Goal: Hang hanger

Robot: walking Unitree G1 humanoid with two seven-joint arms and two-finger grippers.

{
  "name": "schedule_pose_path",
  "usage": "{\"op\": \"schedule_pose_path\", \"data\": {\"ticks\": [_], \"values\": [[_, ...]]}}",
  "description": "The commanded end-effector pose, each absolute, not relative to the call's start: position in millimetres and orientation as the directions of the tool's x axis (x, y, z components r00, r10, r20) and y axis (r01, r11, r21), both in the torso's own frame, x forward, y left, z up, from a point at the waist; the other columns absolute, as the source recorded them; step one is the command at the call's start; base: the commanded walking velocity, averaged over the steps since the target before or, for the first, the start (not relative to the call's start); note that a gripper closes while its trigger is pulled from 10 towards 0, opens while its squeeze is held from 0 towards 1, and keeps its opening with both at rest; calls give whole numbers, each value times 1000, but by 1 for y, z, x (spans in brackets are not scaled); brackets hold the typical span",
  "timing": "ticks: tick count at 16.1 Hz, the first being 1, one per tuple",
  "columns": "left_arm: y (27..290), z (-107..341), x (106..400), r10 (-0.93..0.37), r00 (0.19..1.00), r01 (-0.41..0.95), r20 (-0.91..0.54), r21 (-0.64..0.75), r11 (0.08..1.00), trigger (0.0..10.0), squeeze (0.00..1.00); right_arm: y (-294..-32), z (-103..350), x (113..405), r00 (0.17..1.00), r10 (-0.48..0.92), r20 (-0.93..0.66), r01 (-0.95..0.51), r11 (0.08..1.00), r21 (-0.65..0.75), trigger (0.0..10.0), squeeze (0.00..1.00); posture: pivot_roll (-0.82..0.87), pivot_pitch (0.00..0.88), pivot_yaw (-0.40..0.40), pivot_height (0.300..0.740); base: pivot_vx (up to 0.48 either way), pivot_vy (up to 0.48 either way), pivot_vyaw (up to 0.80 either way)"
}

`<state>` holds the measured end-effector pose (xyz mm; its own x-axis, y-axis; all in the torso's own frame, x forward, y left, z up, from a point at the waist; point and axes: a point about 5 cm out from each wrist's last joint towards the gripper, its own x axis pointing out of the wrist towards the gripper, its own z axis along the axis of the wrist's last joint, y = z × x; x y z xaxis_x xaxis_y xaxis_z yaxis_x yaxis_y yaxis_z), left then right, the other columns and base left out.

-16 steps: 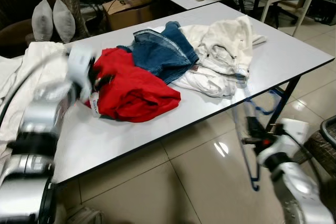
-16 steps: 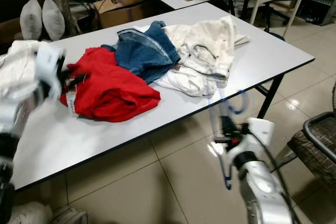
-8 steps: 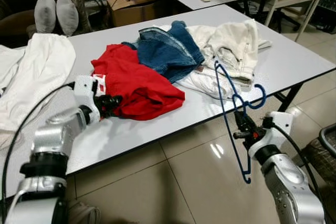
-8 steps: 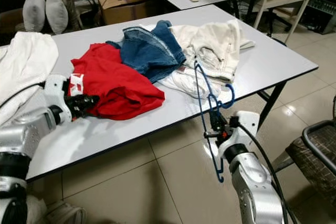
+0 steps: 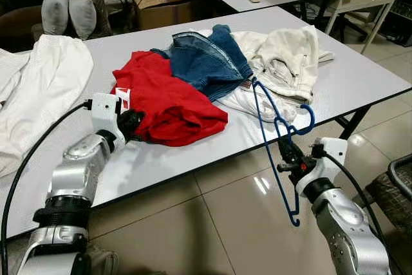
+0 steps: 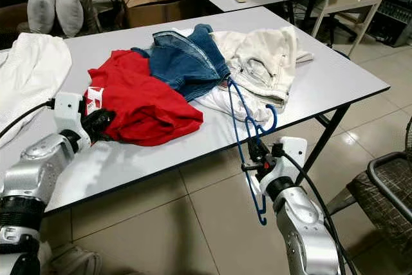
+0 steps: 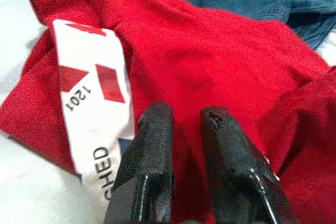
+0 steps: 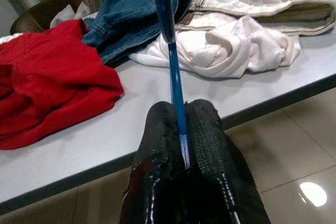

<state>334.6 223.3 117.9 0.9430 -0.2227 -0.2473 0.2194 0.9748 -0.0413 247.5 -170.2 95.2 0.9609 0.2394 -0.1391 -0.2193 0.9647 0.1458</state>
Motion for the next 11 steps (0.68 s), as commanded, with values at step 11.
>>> {"op": "schedule_pose_path", "data": {"ticks": [11], "values": [[213,119,336,-198,970,205,-141,37,978,0,0,-166,98,242,957,257,-137,-244,964,107,10000,0,-121,0,18,740,0,0,0]]}}
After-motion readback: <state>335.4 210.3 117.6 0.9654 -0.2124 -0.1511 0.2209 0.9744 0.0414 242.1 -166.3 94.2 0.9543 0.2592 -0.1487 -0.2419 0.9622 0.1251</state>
